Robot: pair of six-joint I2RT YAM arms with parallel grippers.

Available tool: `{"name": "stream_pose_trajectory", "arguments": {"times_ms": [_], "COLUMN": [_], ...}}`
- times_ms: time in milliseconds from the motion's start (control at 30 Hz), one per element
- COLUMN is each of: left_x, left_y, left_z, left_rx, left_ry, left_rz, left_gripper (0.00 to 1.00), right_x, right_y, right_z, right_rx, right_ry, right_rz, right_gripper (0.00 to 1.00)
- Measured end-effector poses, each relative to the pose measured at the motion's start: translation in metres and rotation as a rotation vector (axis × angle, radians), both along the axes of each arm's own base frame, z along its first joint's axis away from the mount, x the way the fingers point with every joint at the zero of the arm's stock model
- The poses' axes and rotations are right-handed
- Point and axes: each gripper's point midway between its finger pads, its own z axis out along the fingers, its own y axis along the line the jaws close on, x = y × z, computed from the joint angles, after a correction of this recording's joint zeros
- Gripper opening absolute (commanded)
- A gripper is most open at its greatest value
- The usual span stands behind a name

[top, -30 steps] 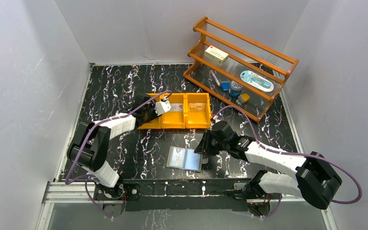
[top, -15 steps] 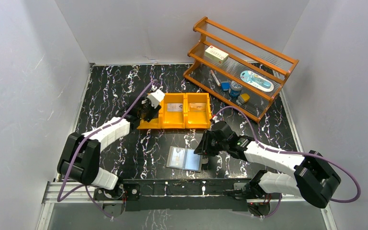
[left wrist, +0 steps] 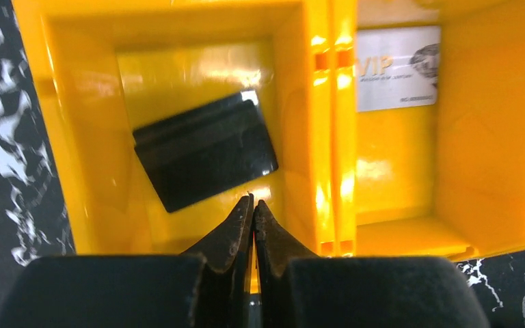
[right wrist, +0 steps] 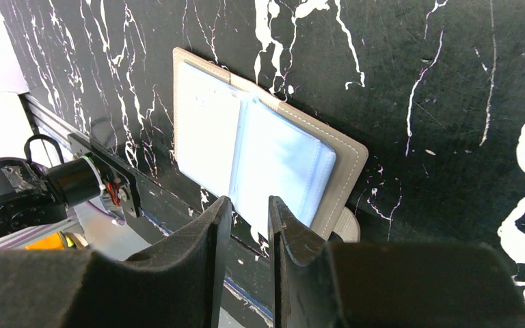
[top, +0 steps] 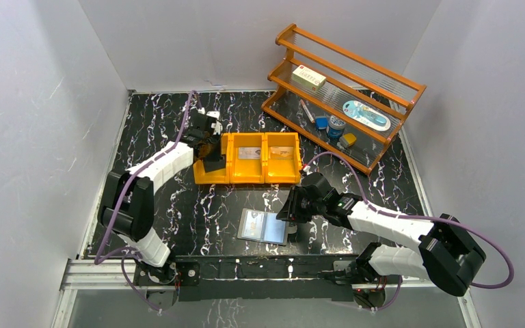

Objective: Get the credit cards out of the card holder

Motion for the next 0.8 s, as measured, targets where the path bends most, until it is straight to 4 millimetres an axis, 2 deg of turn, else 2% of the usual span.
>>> {"name": "stream_pose_trajectory", "arguments": {"times_ms": [133, 267, 500, 633, 733, 800], "left_x": [-0.015, -0.020, -0.033, -0.033, -0.032, -0.031], "left_y": [0.005, 0.007, 0.018, 0.022, 0.025, 0.027], "left_z": [-0.016, -0.024, -0.065, -0.070, -0.071, -0.072], "left_rx": [-0.021, -0.038, 0.026, 0.047, 0.066, 0.073], "left_ry": [0.099, 0.140, 0.262, 0.267, 0.262, 0.258], "left_rz": [0.102, 0.170, 0.242, 0.257, 0.265, 0.267], "left_gripper": [0.03, 0.03, 0.03, 0.03, 0.04, 0.04], "right_x": [0.000, 0.000, -0.001, -0.003, 0.010, 0.035], "right_y": [0.000, 0.000, 0.001, 0.003, 0.009, 0.018], "right_z": [0.000, 0.000, 0.000, 0.005, 0.028, 0.058], "right_rx": [0.001, 0.002, 0.004, 0.009, -0.006, -0.017], "right_ry": [0.001, 0.001, 0.002, -0.009, -0.072, -0.164], "right_rz": [-0.001, -0.002, 0.003, 0.044, 0.059, 0.038], "right_gripper": [0.35, 0.35, 0.35, 0.40, 0.45, 0.50]}}
